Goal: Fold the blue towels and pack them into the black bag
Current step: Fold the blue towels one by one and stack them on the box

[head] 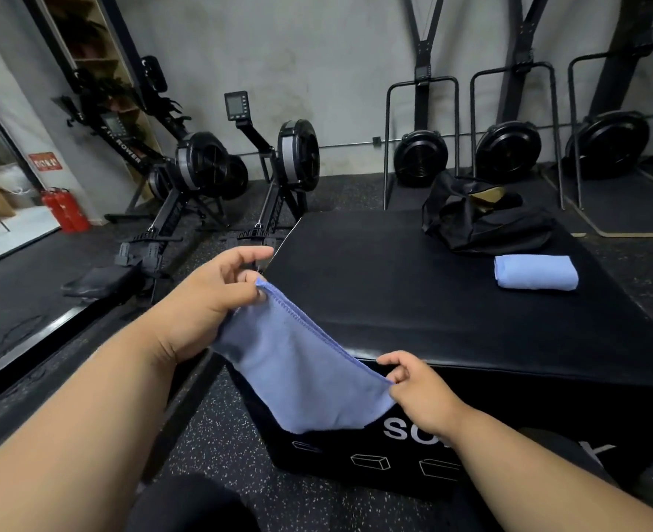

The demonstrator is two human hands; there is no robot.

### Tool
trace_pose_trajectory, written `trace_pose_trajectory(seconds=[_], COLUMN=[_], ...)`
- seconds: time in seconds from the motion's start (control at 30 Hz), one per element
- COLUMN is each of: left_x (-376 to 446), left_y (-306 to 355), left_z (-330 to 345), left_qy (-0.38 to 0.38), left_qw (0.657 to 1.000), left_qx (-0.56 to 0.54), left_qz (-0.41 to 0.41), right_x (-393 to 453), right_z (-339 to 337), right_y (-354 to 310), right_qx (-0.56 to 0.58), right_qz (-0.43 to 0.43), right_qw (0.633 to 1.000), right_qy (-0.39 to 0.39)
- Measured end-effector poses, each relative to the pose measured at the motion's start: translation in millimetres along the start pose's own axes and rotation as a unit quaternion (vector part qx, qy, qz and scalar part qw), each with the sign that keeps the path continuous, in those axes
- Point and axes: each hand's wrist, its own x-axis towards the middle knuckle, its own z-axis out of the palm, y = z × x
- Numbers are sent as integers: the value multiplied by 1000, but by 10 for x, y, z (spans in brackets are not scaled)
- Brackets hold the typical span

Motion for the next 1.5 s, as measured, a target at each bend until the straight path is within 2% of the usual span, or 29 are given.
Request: trace_pose_trajectory(seconds=[0.13, 0.3, 0.6, 0.77, 0.83, 0.97, 1.17, 1.5], left_x=[92, 112, 12, 44, 61, 105, 136, 138], left_y=[219, 365, 479, 507, 531, 603, 644, 352], left_z=[107, 185, 172, 192, 202, 188, 119, -186], left_qy=[-61, -70, -82, -86, -90, -108, -108, -2], left_qw=[998, 997, 994, 994, 994, 992, 993, 1000], left_qx=[9, -29, -66, -65, -65, -60, -46, -18], left_qz=[9, 11, 7, 2, 0, -6, -9, -23], right_x=[22, 13, 15, 4, 6, 12, -9, 104], right_z=[76, 258, 450, 465, 509, 604, 550, 193], right_y=[33, 15, -20, 24, 73, 143, 102, 12], right_qx=[93, 217, 303, 381, 370, 373, 430, 486], right_qz=[29, 114, 113, 118, 131, 192, 196, 117], right_qw=[995, 964, 930, 876, 869, 862, 829, 854], right_qy=[2, -99, -177, -272, -301, -286, -300, -141])
